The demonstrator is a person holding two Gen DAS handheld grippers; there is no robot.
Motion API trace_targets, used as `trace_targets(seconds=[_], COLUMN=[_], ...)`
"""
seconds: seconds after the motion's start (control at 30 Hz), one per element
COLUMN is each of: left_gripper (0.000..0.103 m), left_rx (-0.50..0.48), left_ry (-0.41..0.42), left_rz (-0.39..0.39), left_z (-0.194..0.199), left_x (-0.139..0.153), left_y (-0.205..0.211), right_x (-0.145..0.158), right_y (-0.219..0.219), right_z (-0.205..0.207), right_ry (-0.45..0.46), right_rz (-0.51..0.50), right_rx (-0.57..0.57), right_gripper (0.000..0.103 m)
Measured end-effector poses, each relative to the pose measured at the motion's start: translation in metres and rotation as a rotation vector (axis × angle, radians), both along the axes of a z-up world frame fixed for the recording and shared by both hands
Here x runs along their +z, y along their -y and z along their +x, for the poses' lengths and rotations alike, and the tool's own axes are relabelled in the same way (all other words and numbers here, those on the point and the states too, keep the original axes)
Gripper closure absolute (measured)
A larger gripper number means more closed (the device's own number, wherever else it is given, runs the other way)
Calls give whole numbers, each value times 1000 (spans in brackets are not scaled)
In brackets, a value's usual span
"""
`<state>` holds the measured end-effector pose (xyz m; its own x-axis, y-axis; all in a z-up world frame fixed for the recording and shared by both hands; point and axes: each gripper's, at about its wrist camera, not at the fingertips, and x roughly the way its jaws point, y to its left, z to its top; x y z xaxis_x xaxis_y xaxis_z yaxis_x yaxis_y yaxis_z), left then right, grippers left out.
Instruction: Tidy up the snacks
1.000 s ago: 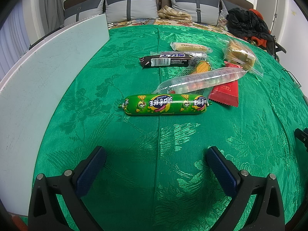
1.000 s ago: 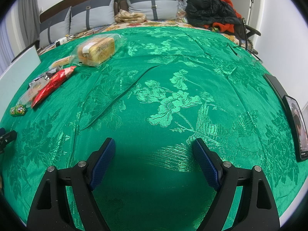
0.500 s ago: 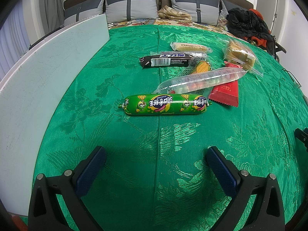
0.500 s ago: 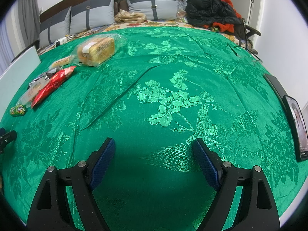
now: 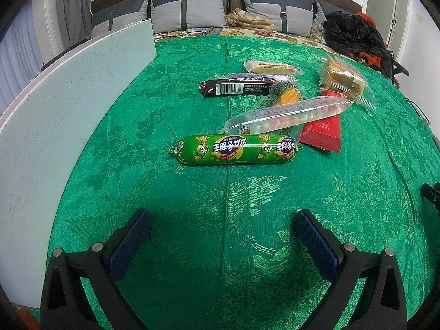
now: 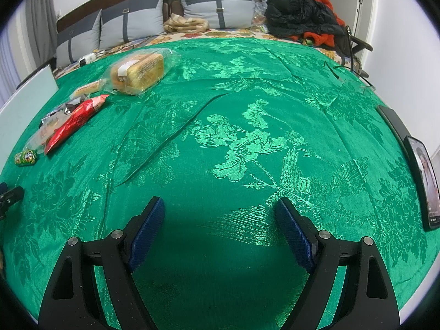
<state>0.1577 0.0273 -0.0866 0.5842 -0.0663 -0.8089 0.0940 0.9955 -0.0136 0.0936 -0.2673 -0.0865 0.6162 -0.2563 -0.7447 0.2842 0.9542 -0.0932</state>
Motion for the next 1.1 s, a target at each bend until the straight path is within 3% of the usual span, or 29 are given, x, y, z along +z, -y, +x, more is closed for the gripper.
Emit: trace_targets(seconds=[0.43,0.57,0.7,0.8,0.87,0.97,1.1], left_gripper=[0,0,0,0,0,0,1], left_rx=[-16,-90,-152,-263,-368,-482,-500], left_ry=[-7,-73,-30,-63,-93,-103,-172], left_rz=[-1,-11,-61,-86,-43,92,102], left_z=[-2,5,21,45,58,69,86], left_x=[1,7,37,50,51,44,25], left_y=[-1,-4,-8,4,18,38,36], right_x=[0,0,0,0,0,0,0], right_y=[0,0,1,0,1,1,1], right_z=[0,0,0,0,0,0,1], right_ry=[-1,-1,-1,-2,-2,-2,-2], right_rz=[0,0,0,0,0,0,0], right_rx=[-1,-1,-1,-1,-1,-1,-2], right_gripper=[17,17,17,17,17,17,17])
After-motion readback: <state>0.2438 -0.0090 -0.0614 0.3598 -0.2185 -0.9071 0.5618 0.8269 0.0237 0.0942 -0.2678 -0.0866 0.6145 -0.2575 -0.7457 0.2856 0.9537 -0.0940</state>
